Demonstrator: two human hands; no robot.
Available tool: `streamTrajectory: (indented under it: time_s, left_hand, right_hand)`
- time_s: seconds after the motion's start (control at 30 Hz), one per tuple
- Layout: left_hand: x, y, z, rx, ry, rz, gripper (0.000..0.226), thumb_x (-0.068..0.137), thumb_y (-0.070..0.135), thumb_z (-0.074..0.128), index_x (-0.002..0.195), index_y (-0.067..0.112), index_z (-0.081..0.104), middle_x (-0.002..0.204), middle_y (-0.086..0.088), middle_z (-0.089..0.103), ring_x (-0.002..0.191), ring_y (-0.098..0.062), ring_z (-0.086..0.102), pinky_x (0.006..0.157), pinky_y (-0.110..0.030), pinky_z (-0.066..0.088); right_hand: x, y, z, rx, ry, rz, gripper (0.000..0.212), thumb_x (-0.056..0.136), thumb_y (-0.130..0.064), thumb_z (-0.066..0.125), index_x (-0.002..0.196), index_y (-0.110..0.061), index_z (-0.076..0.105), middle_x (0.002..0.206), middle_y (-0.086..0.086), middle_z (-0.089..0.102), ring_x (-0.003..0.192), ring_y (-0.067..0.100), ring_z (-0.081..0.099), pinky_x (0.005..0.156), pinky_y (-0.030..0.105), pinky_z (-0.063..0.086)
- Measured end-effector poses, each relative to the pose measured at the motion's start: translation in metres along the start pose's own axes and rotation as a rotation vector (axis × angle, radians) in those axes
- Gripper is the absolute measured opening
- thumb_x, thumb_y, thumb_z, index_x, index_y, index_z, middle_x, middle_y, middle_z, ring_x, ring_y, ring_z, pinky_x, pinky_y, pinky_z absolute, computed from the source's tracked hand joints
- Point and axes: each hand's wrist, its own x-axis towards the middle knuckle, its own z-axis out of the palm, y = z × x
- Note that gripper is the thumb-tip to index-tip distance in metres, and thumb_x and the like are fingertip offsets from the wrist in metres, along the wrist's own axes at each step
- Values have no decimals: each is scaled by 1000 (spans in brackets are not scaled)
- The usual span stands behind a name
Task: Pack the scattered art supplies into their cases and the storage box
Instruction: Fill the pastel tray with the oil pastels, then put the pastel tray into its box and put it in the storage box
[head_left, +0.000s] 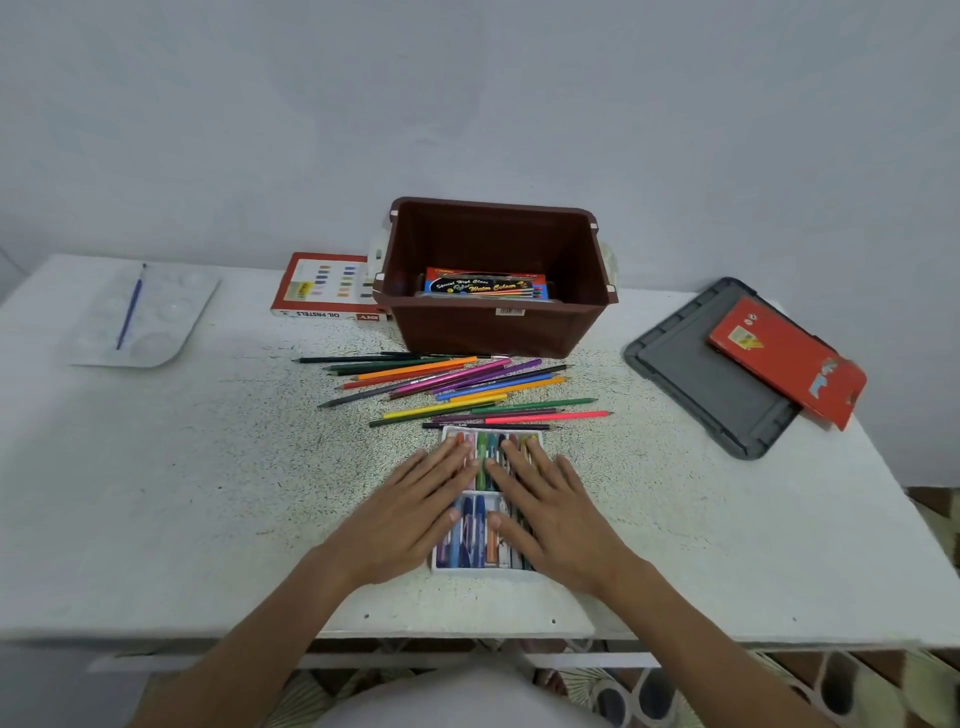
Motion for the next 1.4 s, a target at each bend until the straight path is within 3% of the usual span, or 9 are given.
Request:
streamTrajectory:
  time_s: [0.17, 0.4, 0.63, 0.8, 0.9, 0.97, 1.17, 1.3, 1.4]
  left_hand:
    - [-12, -18, -5, -237, 164, -175, 50, 106, 41, 19, 156, 33, 14, 164, 9, 7, 150, -9, 5, 121, -40, 15]
    - [-20, -82, -36, -268, 380, -325, 42, 103, 30, 32, 143, 22, 45, 152, 3, 38, 139, -5, 33, 111, -31, 35]
    - [-18, -164, -67, -296, 494, -518, 39, 99, 13, 50, 137, 20, 51, 151, -3, 40, 138, -19, 38, 111, -38, 36]
    - [-10, -213, -90, -344, 441, -601, 41, 100, 17, 50, 141, 22, 47, 154, -2, 36, 142, -19, 32, 112, -36, 29]
    - [-2, -240, -104, -372, 404, -629, 42, 101, 19, 48, 143, 22, 44, 154, -3, 35, 143, -21, 30, 112, -38, 30]
    - [4, -255, -113, -377, 409, -655, 41, 101, 19, 47, 142, 19, 45, 152, -6, 40, 140, -23, 36, 110, -41, 34]
    - [32, -286, -123, -481, 301, -779, 44, 102, 27, 45, 146, 19, 41, 148, -8, 46, 132, -27, 47, 109, -49, 40]
    - [46, -286, -123, -622, 332, -774, 42, 103, 24, 45, 144, 17, 43, 138, -9, 57, 121, -26, 57, 101, -38, 44]
    - [48, -285, -121, -644, 407, -812, 38, 101, 23, 50, 138, 13, 49, 129, -8, 63, 111, -25, 62, 91, -35, 47]
  right_hand:
    - [17, -15, -10, 103, 24, 21, 65, 98, -65, 7, 156, -36, 3, 164, -11, -10, 149, 10, -21, 122, 39, -10]
    - [76, -53, -35, 325, 49, 16, 62, 102, -57, 25, 157, -29, 19, 163, -6, 18, 150, 12, 12, 122, 35, 14]
    - [173, -102, -49, 674, 104, 105, 64, 100, -57, 36, 153, -22, 33, 155, -2, 38, 141, 14, 36, 116, 41, 33]
    - [236, -130, -57, 786, 139, 211, 59, 101, -51, 42, 150, -18, 37, 149, -7, 41, 138, 11, 37, 116, 34, 31]
    - [268, -136, -57, 794, 141, 332, 69, 99, -56, 41, 156, -21, 24, 161, -2, 26, 150, 19, 18, 122, 47, 20]
    - [284, -137, -60, 828, 129, 428, 65, 103, -45, 44, 157, -21, 17, 160, -2, 26, 148, 22, 24, 119, 42, 24]
    - [316, -134, -63, 996, 214, 681, 61, 102, -36, 44, 156, -31, 14, 149, -5, 44, 129, 26, 49, 110, 46, 40]
    - [328, -141, -63, 1099, 354, 744, 55, 101, -23, 48, 152, -20, 27, 112, -8, 61, 80, 10, 57, 73, 29, 50]
    - [332, -144, -58, 1035, 410, 806, 47, 97, -28, 54, 141, -18, 43, 104, -7, 64, 96, 19, 62, 96, 42, 50]
